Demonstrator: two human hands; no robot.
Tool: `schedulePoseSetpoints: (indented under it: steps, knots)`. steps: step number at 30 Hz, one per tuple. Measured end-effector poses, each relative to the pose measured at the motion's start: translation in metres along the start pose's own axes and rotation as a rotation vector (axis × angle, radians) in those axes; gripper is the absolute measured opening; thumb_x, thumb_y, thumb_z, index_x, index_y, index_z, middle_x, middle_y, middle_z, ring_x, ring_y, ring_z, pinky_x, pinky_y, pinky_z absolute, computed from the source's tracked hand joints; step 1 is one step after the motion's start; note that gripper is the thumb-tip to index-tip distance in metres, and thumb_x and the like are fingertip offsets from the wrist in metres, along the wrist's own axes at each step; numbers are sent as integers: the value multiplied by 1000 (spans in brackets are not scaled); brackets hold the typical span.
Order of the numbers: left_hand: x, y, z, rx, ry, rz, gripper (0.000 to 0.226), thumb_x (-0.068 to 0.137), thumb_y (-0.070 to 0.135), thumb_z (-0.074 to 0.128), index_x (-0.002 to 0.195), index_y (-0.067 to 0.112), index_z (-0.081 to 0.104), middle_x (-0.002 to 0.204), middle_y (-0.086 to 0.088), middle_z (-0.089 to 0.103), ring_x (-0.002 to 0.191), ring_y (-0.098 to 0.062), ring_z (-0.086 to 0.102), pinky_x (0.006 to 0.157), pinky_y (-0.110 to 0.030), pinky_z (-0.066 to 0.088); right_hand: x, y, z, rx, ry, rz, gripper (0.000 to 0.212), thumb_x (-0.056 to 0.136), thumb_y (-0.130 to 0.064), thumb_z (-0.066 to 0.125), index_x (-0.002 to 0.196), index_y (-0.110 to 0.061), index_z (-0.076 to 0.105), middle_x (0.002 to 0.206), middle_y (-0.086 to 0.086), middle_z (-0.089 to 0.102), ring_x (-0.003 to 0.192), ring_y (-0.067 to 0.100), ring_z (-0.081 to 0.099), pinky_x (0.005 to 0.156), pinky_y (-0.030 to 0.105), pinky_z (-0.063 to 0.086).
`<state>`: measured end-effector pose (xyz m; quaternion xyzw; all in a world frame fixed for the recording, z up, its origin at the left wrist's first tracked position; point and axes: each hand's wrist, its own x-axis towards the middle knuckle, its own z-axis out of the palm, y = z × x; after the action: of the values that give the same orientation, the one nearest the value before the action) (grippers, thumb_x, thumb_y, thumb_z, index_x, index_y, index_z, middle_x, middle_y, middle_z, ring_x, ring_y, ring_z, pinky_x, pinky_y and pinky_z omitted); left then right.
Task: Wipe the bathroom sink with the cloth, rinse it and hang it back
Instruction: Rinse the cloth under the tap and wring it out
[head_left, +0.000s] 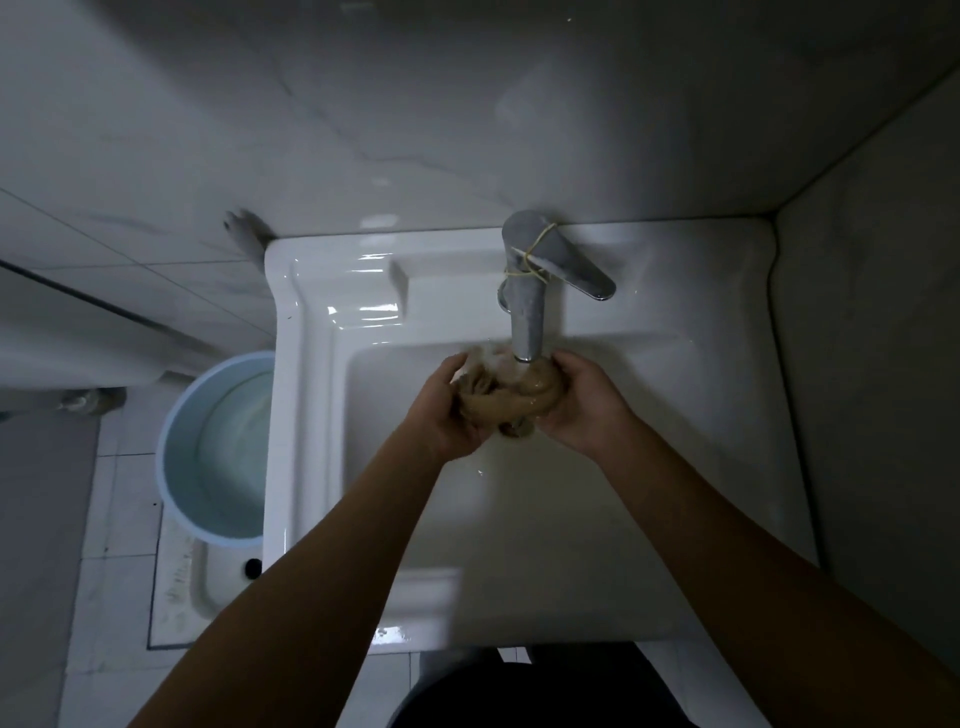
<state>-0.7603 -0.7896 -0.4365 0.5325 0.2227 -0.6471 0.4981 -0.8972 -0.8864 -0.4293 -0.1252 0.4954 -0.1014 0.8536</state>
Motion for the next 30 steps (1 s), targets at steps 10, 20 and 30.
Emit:
schedulePoseSetpoints:
  steps: [10, 20, 30]
  knots:
    - [10, -10, 8, 208, -65, 114, 51, 92, 30, 60, 132, -2, 56, 120, -23, 67, 93, -31, 71, 71, -40, 62, 16, -6, -18, -609, 323, -317, 17, 90, -25, 65, 81, -17, 76, 87, 6, 77, 83, 23, 71, 75, 35, 55]
    - [19, 9, -1, 317, 211, 263, 35, 99, 33, 56, 115, 5, 70, 111, -19, 74, 98, -33, 73, 85, -48, 62, 19, 4, -26, -459, 46, -169, 19, 85, 8, 60, 93, -9, 63, 80, 6, 69, 72, 21, 67, 58, 28, 55]
    - [11, -7, 17, 310, 27, 65, 16, 96, 30, 62, 105, 18, 67, 106, -11, 70, 94, -25, 68, 73, -38, 60, 9, -2, -13, -425, -2, -133, 28, 91, -10, 49, 87, -16, 76, 82, 6, 72, 81, 22, 65, 74, 34, 53]
